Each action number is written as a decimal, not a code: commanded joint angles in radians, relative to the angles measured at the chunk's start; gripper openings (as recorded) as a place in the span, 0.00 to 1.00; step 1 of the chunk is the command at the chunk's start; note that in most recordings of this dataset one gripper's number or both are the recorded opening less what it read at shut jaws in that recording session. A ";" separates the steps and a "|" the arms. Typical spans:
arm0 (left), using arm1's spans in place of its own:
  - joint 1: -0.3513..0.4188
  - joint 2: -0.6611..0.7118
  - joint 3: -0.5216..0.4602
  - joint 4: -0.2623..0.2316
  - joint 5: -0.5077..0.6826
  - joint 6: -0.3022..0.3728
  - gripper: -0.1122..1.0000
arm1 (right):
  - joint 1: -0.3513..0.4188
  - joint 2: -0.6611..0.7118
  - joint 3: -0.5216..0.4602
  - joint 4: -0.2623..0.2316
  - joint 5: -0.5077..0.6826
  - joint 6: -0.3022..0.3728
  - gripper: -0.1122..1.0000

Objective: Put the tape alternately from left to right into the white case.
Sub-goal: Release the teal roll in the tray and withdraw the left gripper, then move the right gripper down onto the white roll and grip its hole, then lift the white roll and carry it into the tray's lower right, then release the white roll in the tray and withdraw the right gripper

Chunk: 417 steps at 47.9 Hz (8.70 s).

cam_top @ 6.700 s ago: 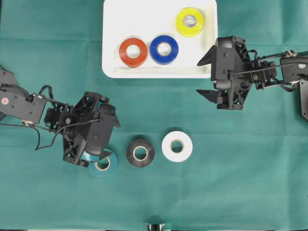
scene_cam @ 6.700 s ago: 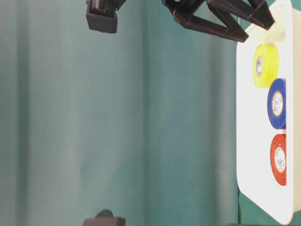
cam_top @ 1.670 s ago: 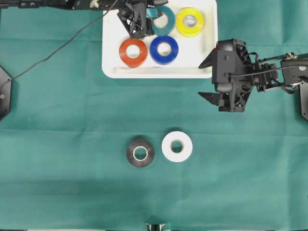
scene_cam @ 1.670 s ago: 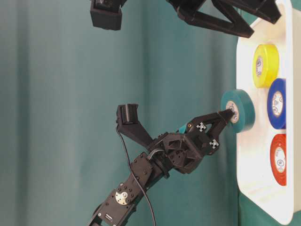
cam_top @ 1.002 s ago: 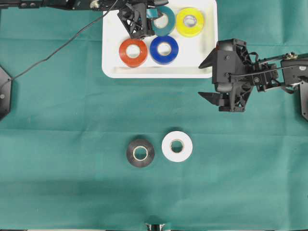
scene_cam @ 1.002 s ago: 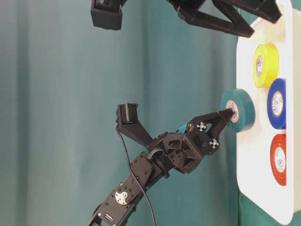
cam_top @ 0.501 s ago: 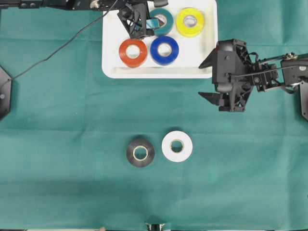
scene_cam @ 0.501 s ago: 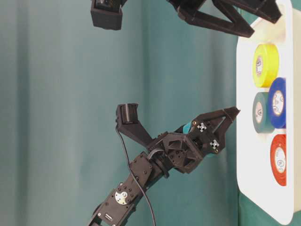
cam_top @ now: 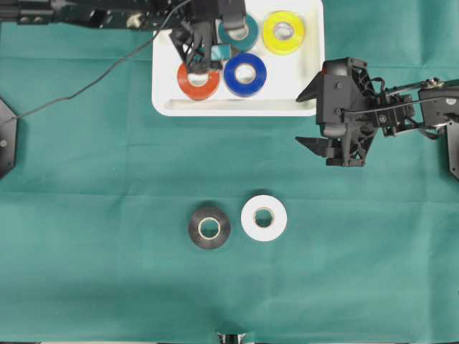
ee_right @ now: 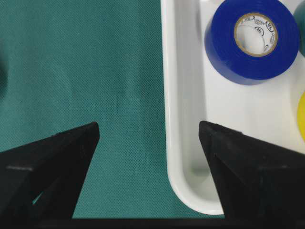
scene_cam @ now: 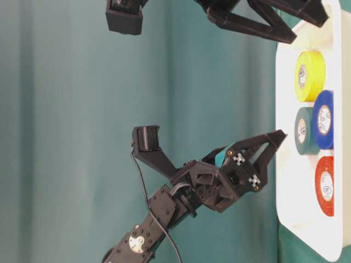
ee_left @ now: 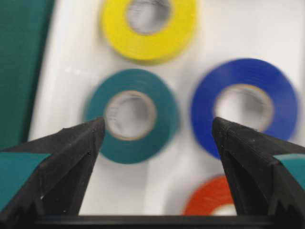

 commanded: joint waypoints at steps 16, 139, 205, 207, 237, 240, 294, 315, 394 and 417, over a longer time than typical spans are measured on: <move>-0.129 -0.129 0.104 -0.003 -0.008 -0.009 0.95 | 0.002 -0.018 -0.008 0.000 -0.017 0.002 0.84; -0.440 -0.255 0.328 -0.005 -0.008 -0.287 0.94 | 0.198 0.012 -0.028 0.052 -0.051 0.006 0.84; -0.440 -0.253 0.328 -0.005 -0.008 -0.287 0.94 | 0.281 0.270 -0.222 0.054 -0.044 0.006 0.84; -0.440 -0.253 0.328 -0.005 -0.006 -0.287 0.94 | 0.281 0.281 -0.225 0.052 -0.044 0.006 0.84; -0.440 -0.253 0.328 -0.003 -0.008 -0.287 0.94 | 0.281 0.385 -0.272 0.054 -0.044 0.018 0.84; -0.440 -0.253 0.328 -0.003 -0.008 -0.287 0.94 | 0.281 0.387 -0.272 0.052 -0.043 0.031 0.84; -0.440 -0.253 0.328 -0.003 -0.003 -0.287 0.94 | 0.278 0.301 -0.288 0.048 0.021 0.052 0.12; -0.442 -0.253 0.328 -0.003 -0.002 -0.288 0.94 | 0.265 0.210 -0.284 0.032 0.196 0.051 0.12; -0.443 -0.253 0.331 -0.003 -0.002 -0.290 0.94 | -0.181 0.094 -0.152 -0.012 0.147 0.037 0.12; -0.445 -0.253 0.334 -0.003 -0.002 -0.305 0.94 | -0.242 0.094 -0.132 -0.035 0.110 0.037 0.12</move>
